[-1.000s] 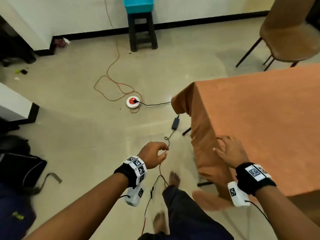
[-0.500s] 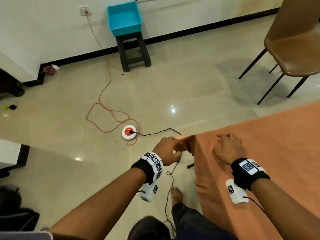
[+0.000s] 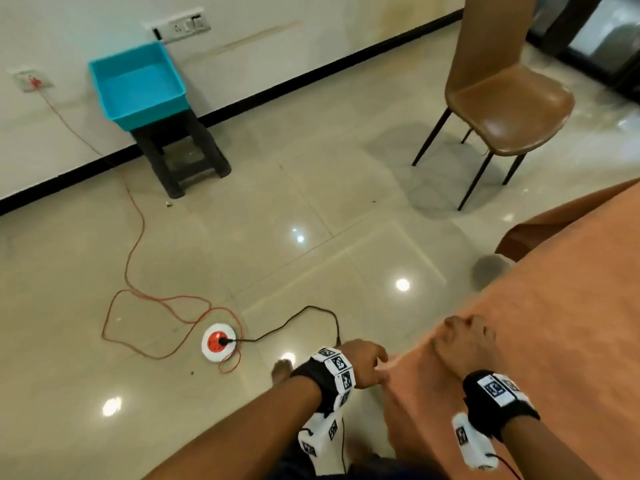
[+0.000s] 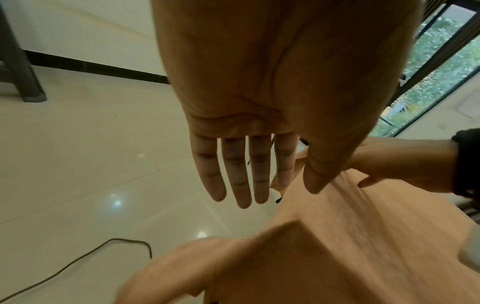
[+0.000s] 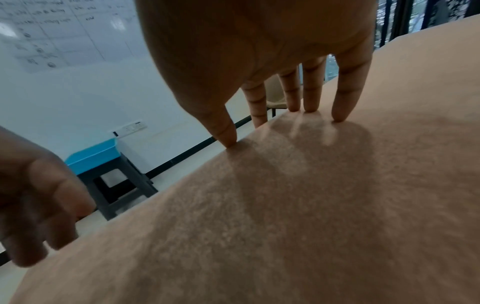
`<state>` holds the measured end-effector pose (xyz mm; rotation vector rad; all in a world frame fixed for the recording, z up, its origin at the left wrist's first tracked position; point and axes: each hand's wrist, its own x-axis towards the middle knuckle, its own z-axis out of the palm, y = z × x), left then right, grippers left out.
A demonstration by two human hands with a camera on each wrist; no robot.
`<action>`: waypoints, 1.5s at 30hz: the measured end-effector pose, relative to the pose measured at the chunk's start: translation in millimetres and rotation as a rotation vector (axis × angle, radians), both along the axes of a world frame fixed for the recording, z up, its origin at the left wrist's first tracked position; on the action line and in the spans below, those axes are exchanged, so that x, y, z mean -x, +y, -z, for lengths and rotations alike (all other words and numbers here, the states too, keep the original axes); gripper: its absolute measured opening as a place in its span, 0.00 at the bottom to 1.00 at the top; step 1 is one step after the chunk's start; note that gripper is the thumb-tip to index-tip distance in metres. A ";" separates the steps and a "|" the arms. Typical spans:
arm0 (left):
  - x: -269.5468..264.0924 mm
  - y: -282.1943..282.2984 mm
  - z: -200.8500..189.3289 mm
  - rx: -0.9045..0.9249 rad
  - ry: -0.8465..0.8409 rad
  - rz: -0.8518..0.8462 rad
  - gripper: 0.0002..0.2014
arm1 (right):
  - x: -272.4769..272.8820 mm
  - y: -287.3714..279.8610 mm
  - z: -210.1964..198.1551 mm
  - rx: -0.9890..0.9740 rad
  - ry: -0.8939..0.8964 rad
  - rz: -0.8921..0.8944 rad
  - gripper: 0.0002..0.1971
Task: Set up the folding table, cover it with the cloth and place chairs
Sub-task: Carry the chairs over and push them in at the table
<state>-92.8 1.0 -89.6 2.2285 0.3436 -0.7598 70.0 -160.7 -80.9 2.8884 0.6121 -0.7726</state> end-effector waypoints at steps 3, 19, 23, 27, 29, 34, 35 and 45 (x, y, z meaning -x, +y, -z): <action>-7.9 50.5 5.3 0.040 -0.044 0.001 0.21 | 4.3 16.0 7.0 0.087 -0.001 0.100 0.24; -183.8 344.7 -8.3 -0.055 -0.111 0.039 0.15 | -132.0 203.6 5.2 -0.218 0.181 0.530 0.12; -275.9 403.6 -0.9 -0.067 -0.070 0.063 0.15 | -215.7 253.6 22.4 -0.225 0.226 0.532 0.14; -367.9 454.6 -1.1 -0.076 0.008 0.104 0.14 | -296.0 303.0 35.9 -0.200 0.315 0.553 0.14; -407.9 474.3 -3.1 -0.077 0.020 0.103 0.14 | -328.7 321.6 41.5 -0.186 0.353 0.548 0.15; -528.1 518.7 -12.7 -0.085 -0.026 0.137 0.13 | -422.7 362.9 48.4 -0.165 0.398 0.571 0.17; -556.4 528.0 -13.2 -0.087 -0.046 0.152 0.13 | -445.1 369.4 52.1 -0.168 0.400 0.583 0.17; -830.5 618.9 -38.4 -0.001 -0.233 0.078 0.22 | -636.8 400.7 68.1 -0.149 0.390 0.846 0.17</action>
